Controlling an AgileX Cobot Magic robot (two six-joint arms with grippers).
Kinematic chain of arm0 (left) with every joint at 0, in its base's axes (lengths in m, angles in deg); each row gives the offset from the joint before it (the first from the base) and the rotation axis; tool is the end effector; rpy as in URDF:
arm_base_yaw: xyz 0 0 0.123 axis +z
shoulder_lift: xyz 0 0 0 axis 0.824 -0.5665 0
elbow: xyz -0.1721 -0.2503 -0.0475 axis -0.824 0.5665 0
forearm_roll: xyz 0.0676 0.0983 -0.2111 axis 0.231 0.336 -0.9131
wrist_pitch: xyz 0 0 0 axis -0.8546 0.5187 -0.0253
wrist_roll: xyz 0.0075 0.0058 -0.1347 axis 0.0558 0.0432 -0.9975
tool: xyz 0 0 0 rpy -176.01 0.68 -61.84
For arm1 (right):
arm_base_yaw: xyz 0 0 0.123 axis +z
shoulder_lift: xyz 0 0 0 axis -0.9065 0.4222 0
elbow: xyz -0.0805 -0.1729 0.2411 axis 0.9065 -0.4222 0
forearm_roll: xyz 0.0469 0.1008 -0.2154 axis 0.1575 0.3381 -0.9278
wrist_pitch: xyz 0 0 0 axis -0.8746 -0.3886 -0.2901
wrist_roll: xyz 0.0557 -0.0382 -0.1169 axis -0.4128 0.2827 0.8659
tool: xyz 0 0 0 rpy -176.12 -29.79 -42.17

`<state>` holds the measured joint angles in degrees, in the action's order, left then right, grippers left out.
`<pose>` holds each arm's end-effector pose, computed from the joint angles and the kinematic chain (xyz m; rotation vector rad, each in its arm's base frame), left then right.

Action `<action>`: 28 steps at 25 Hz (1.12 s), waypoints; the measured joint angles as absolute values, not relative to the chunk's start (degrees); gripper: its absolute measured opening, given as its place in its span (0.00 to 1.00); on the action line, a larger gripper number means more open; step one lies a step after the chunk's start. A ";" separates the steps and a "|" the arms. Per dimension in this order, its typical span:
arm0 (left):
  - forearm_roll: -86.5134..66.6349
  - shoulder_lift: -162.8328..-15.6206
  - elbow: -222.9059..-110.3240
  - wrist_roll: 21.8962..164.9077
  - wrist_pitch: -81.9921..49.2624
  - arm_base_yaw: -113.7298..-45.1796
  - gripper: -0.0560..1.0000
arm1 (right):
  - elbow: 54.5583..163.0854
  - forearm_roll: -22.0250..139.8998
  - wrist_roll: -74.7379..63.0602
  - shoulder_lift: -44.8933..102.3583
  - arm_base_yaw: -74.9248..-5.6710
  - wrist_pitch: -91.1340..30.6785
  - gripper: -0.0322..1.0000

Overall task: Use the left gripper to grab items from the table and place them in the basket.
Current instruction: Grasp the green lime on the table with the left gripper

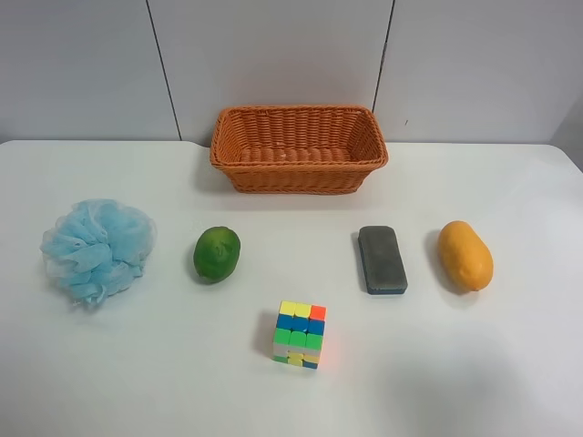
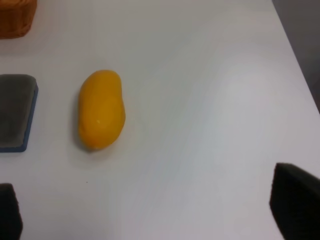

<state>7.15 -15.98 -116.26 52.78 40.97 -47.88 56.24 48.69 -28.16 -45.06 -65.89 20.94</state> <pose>0.0006 0.0076 0.2551 -0.2552 2.0232 0.0863 0.0041 -0.0048 0.2480 0.0073 2.0442 -0.0646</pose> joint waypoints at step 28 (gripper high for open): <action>6.97 -36.21 -130.69 57.59 41.14 -47.88 0.99 | 56.24 48.69 -28.16 -45.06 -65.89 20.94 0.99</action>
<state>6.97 -36.21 -130.69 57.59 41.14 -47.88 56.24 48.69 -28.16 -45.06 -65.89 20.94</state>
